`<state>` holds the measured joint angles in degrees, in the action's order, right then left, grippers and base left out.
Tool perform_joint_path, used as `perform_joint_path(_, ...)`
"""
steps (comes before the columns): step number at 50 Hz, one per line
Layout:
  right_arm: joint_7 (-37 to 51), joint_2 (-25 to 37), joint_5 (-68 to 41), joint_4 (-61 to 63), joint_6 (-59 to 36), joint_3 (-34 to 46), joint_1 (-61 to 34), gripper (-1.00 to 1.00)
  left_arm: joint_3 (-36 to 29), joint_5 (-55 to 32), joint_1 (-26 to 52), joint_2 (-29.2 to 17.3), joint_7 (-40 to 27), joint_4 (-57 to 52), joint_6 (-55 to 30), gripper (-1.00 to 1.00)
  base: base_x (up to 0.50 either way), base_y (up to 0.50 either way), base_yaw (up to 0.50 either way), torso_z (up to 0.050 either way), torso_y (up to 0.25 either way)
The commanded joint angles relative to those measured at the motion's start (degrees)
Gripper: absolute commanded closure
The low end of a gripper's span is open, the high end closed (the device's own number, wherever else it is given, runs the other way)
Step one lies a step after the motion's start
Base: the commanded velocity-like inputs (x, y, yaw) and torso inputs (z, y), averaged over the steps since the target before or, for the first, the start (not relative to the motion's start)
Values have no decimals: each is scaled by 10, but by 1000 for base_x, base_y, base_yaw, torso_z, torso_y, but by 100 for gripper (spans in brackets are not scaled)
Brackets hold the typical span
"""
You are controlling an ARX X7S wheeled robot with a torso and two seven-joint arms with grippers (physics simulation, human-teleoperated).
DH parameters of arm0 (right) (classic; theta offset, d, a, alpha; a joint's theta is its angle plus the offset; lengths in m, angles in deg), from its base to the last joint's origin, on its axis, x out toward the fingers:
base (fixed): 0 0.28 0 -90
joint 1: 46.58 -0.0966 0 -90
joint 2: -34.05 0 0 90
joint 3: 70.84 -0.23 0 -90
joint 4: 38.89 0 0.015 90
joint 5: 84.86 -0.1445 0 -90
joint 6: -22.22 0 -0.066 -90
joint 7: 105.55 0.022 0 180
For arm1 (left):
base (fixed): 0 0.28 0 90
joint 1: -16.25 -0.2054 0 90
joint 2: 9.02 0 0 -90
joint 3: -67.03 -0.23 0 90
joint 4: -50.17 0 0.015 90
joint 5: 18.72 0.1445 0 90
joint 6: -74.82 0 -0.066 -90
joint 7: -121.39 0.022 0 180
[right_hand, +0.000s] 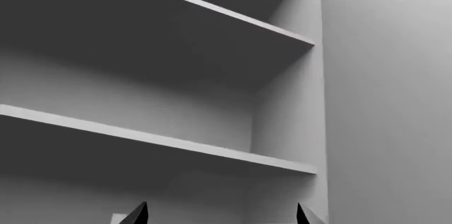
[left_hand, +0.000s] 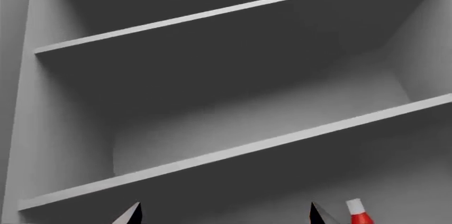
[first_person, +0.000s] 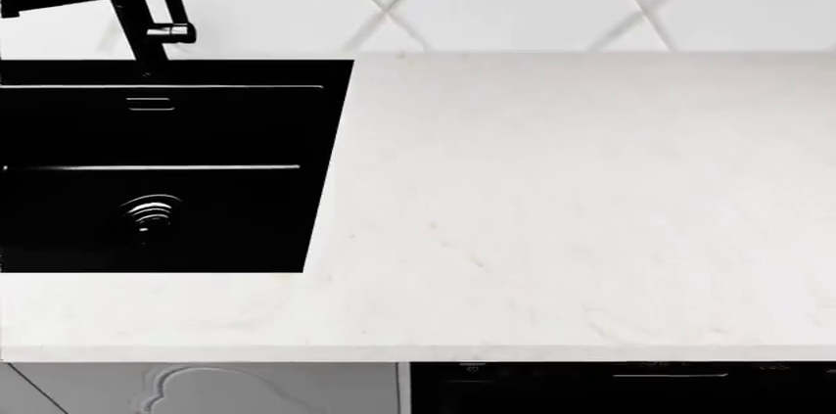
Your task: Pick and place the shaker into the drawer. Then close the cabinet.
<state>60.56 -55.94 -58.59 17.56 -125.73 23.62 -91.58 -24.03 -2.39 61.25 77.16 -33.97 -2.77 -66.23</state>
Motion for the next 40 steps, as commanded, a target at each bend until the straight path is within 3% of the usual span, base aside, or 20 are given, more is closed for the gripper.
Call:
perform_joint_path(1,-2,0,4,3,-3,-5,0,-100,0,3,0,0,2,-2,-5,-100,0,0,0,0,0)
perform_joint_path(12,-15,0,30,-4,6,-2,0,-100,0,4,0,3,6,-6,-9,-100,0,332,0,0,1)
perform_joint_path(21,-13,0,34,-4,7,-7,0,-100,0,4,0,2,5,-5,-10,-100,0,0,0,0,0)
perform_joint_path(40,-26,0,43,6,-10,-5,0,-100,1,-7,0,-3,0,-17,-21,-100,488,-1,0,0,0)
